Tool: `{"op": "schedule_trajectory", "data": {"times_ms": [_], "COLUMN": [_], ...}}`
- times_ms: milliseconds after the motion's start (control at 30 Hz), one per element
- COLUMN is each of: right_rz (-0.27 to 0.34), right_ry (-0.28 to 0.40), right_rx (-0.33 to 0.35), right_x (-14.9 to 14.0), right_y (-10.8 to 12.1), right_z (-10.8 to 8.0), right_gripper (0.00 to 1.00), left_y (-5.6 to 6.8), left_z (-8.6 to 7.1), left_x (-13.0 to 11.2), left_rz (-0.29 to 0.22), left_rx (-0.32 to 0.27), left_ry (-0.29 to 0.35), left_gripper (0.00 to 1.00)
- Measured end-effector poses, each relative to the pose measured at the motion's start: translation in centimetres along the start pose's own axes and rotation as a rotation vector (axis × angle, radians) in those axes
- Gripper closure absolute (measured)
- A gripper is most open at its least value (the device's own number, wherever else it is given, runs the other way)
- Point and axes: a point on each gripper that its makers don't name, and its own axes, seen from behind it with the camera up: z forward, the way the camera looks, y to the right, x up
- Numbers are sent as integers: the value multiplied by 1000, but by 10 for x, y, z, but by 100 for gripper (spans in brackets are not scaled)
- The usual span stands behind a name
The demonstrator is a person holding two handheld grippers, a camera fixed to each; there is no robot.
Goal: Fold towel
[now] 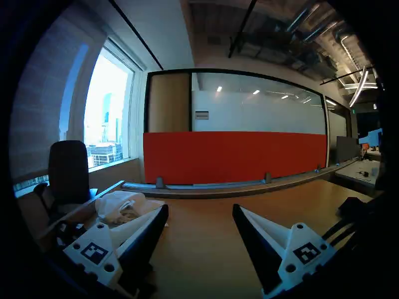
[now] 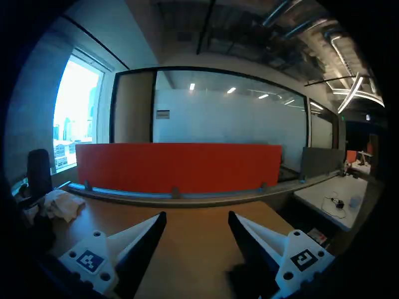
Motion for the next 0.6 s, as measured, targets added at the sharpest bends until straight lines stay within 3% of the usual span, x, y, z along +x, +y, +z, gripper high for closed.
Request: {"op": "schedule_trajectory", "data": {"times_ms": [600], "right_rz": [-44], "right_ry": [25], "right_rx": [-32], "right_x": [-39], "right_y": [4], "right_z": [20], "right_gripper": [4], "left_y": [-2], "left_z": [1], "left_x": [-70], "left_rz": [14], "left_rx": [29], "left_ry": [28], "left_gripper": [5]}}
